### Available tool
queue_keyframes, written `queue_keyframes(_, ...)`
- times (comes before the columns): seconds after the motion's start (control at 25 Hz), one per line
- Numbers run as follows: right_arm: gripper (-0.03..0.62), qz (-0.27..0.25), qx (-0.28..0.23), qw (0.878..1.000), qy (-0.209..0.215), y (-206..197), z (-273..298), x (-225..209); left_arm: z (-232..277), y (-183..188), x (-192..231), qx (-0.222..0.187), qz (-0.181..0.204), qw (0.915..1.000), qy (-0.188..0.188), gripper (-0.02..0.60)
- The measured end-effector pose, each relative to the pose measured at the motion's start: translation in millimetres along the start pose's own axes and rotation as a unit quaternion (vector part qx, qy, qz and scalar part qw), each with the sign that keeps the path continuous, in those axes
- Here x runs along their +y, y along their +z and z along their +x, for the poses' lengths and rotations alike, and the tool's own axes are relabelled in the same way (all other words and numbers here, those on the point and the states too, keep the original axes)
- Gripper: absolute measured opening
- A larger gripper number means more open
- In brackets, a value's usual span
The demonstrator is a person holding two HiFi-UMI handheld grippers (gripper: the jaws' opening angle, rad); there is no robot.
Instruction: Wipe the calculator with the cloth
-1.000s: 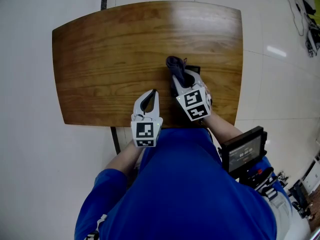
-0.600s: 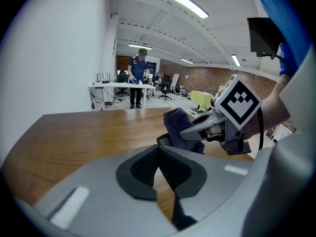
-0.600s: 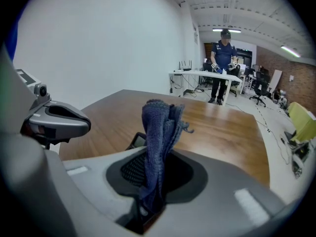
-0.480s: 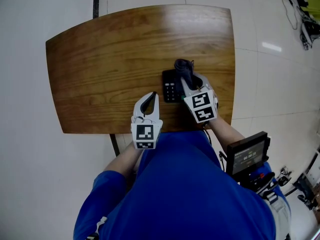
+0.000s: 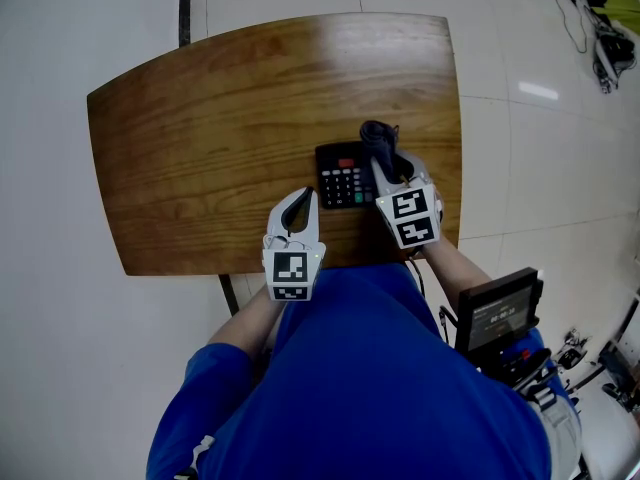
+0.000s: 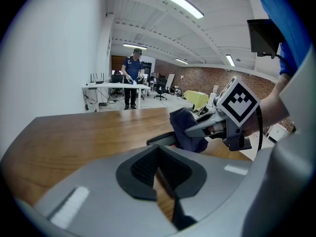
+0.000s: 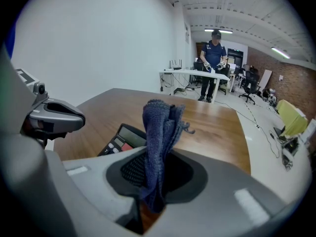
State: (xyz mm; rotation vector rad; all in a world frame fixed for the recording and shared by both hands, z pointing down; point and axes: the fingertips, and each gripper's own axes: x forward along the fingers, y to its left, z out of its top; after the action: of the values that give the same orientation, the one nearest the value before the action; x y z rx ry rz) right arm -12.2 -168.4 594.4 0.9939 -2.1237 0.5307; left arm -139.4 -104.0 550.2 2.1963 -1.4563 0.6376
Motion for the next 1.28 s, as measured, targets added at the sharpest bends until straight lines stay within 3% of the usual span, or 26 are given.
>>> queue_keyframes(0.48, 0.078, -0.022, -0.024, 0.997, 0.070, 28, 2, 58, -19, 2, 6, -0.002, -0.006, 0.9996, 0.027, 0.005)
queue_keyframes(0.76, 0.078, -0.031, -0.006, 0.993, 0.115, 30, 10, 90, -33, 4, 10, 0.002, -0.013, 0.9988, 0.046, 0.005)
queue_keyframes(1.0, 0.078, -0.031, 0.007, 0.993, 0.117, 25, 17, 89, -34, 1, 10, 0.007, -0.012, 0.9988, 0.046, 0.005)
queue_keyframes(1.28, 0.078, -0.028, 0.020, 0.996, 0.085, 5, 19, 64, -17, -5, 4, 0.006, -0.003, 0.9996, 0.027, 0.005)
